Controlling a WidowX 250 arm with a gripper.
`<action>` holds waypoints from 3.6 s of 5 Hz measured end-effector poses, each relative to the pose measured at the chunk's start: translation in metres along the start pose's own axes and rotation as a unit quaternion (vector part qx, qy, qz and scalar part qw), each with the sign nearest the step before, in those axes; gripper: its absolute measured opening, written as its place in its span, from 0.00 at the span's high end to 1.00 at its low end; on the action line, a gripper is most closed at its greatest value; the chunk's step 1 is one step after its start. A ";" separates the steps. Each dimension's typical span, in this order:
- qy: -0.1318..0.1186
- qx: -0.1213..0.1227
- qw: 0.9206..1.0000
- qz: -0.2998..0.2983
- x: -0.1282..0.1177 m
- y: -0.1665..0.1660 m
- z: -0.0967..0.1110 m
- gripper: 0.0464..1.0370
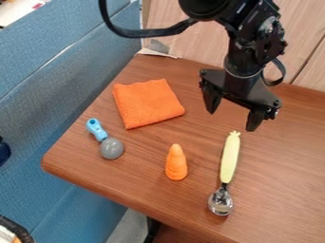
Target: Move the orange rag to the right side of the yellow spoon
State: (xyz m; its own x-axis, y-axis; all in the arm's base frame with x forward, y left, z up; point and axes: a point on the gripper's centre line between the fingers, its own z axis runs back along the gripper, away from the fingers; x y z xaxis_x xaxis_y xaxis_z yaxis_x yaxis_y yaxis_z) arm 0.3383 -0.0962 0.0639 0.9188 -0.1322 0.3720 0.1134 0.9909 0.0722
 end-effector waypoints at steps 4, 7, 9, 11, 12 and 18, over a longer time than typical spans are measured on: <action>0.046 0.114 0.973 0.193 0.000 0.111 -0.019 0.04; 0.110 0.134 0.925 0.339 -0.018 0.187 -0.058 0.04; 0.125 0.083 0.917 0.369 -0.019 0.181 -0.091 0.04; 0.106 0.095 0.922 0.360 -0.005 0.175 -0.100 0.04; 0.100 0.105 0.925 0.352 0.000 0.166 -0.100 0.04; 0.105 -0.057 0.987 0.109 0.064 -0.015 -0.113 0.04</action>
State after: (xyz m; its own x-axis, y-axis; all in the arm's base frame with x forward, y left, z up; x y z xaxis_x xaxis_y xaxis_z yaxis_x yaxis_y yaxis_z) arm 0.4379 -0.1171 -0.0176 0.9826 0.0811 0.1671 -0.0652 0.9930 -0.0986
